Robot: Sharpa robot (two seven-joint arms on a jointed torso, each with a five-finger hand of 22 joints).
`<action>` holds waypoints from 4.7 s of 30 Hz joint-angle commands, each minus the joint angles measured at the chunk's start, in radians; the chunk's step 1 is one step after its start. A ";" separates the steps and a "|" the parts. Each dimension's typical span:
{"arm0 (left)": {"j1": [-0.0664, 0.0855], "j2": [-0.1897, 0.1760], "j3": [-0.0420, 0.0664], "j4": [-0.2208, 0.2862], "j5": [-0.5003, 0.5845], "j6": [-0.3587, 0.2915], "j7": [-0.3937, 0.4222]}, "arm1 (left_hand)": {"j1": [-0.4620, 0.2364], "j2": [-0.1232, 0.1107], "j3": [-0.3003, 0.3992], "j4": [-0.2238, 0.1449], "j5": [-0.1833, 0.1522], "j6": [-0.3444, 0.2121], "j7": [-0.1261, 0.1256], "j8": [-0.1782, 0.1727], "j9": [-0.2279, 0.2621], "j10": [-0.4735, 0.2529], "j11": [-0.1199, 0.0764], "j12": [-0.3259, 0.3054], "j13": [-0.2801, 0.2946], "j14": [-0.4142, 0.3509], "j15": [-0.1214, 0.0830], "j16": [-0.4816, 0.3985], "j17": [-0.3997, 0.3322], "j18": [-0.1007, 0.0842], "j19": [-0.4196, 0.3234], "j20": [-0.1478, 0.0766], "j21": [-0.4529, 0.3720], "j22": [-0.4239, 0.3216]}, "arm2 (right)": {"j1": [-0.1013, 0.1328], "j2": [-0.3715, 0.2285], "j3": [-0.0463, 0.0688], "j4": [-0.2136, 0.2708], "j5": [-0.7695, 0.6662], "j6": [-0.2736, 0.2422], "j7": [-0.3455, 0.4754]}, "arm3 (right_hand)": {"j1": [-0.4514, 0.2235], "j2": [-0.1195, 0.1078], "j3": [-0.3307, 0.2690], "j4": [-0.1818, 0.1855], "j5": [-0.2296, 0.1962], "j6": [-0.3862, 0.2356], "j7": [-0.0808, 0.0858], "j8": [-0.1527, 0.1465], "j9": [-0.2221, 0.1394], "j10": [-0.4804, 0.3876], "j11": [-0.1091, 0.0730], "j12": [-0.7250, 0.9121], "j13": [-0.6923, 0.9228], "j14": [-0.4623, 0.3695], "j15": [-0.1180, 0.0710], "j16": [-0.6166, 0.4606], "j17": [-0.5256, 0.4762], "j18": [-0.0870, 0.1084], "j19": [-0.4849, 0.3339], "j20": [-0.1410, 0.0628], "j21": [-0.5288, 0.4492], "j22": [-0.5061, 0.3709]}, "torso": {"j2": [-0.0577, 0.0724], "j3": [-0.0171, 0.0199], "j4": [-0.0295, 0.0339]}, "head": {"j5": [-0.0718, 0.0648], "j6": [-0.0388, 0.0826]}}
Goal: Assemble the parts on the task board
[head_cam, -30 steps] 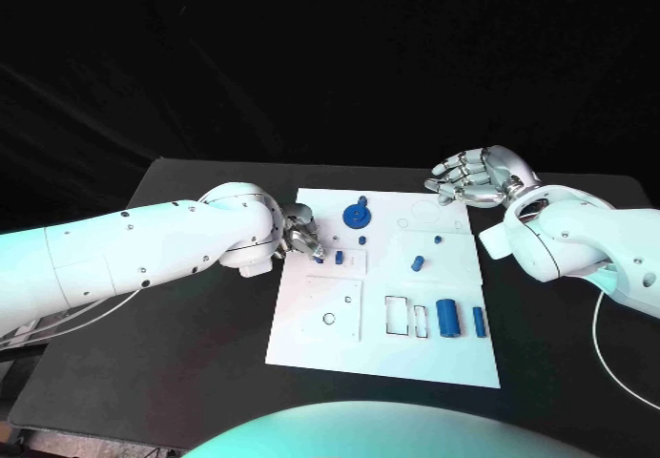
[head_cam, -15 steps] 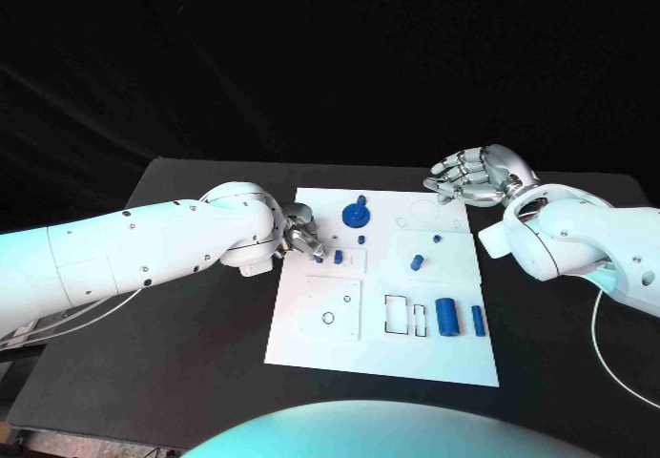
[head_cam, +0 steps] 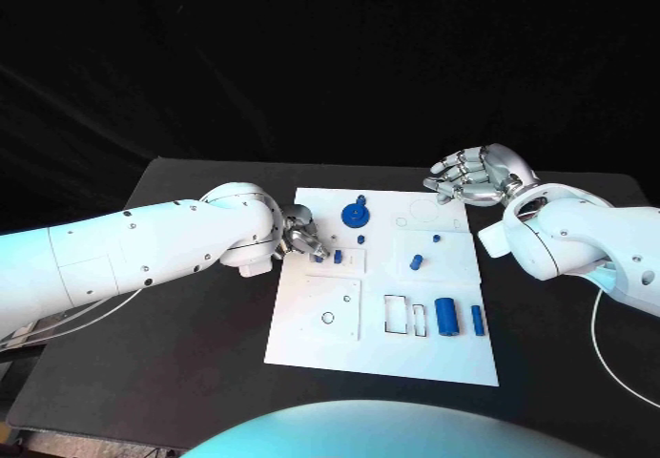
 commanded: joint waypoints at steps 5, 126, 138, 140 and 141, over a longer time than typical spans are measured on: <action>-0.003 0.002 -0.001 -0.003 0.016 0.015 0.004 | -0.007 -0.004 -0.070 0.038 -0.003 0.001 0.007 -0.007 -0.007 -0.010 0.000 -0.004 -0.003 0.069 -0.005 0.002 0.105 -0.013 0.005 -0.001 -0.007 -0.002 | 0.000 -0.001 0.000 0.002 -0.001 0.008 0.013 | -0.005 0.006 -0.005 -0.001 -0.001 -0.009 0.024 0.004 -0.001 0.000 0.005 -0.001 -0.001 0.003 0.001 -0.005 -0.001 0.012 0.001 0.003 -0.003 -0.001 | -0.001 0.0000 0.0001 | -0.001 0.002; -0.010 0.227 -0.009 -0.277 -0.550 -0.112 0.657 | 0.459 -0.058 -0.177 0.018 -0.025 -0.029 0.126 -0.373 -0.308 -0.375 0.138 -0.705 -0.799 -0.335 0.124 -0.140 -0.582 0.076 -0.398 0.117 -0.349 -0.454 | -0.002 0.005 0.000 0.003 0.008 0.008 0.029 | -0.006 0.009 -0.006 -0.003 0.000 -0.012 0.024 0.007 -0.004 -0.001 0.006 0.002 -0.012 0.005 0.002 -0.012 -0.005 0.012 0.003 0.003 -0.007 -0.010 | 0.001 0.0009 -0.0003 | -0.040 0.028; -0.011 0.229 -0.009 -0.275 -0.537 -0.108 0.672 | 0.451 -0.055 -0.176 0.018 -0.034 -0.030 0.126 -0.384 -0.312 -0.366 0.136 -0.713 -0.803 -0.325 0.122 -0.129 -0.575 0.076 -0.398 0.115 -0.341 -0.448 | -0.002 0.006 0.000 0.002 0.008 0.009 0.029 | -0.006 0.009 -0.006 -0.003 0.000 -0.012 0.024 0.007 -0.004 -0.001 0.006 0.002 -0.012 0.005 0.002 -0.012 -0.005 0.012 0.003 0.003 -0.007 -0.010 | 0.001 0.0005 -0.0003 | -0.040 0.028; -0.011 0.229 -0.009 -0.275 -0.536 -0.107 0.672 | 0.451 -0.055 -0.176 0.018 -0.034 -0.030 0.126 -0.384 -0.312 -0.366 0.136 -0.713 -0.803 -0.325 0.122 -0.129 -0.575 0.076 -0.398 0.115 -0.341 -0.448 | -0.002 0.006 0.000 0.002 0.008 0.009 0.029 | -0.006 0.009 -0.006 -0.003 0.000 -0.012 0.024 0.007 -0.004 -0.001 0.006 0.002 -0.012 0.005 0.002 -0.012 -0.005 0.012 0.003 0.003 -0.007 -0.010 | 0.001 0.0005 -0.0005 | -0.039 0.028; -0.011 0.229 -0.009 -0.275 -0.536 -0.107 0.672 | 0.451 -0.055 -0.176 0.018 -0.034 -0.031 0.126 -0.385 -0.312 -0.366 0.136 -0.714 -0.804 -0.325 0.122 -0.129 -0.575 0.076 -0.398 0.115 -0.340 -0.448 | -0.002 0.006 0.000 0.002 0.008 0.009 0.029 | -0.006 0.009 -0.006 -0.003 0.000 -0.012 0.024 0.007 -0.004 -0.001 0.006 0.002 -0.012 0.005 0.002 -0.012 -0.005 0.012 0.003 0.003 -0.007 -0.010 | 0.001 0.0005 -0.0007 | -0.039 0.029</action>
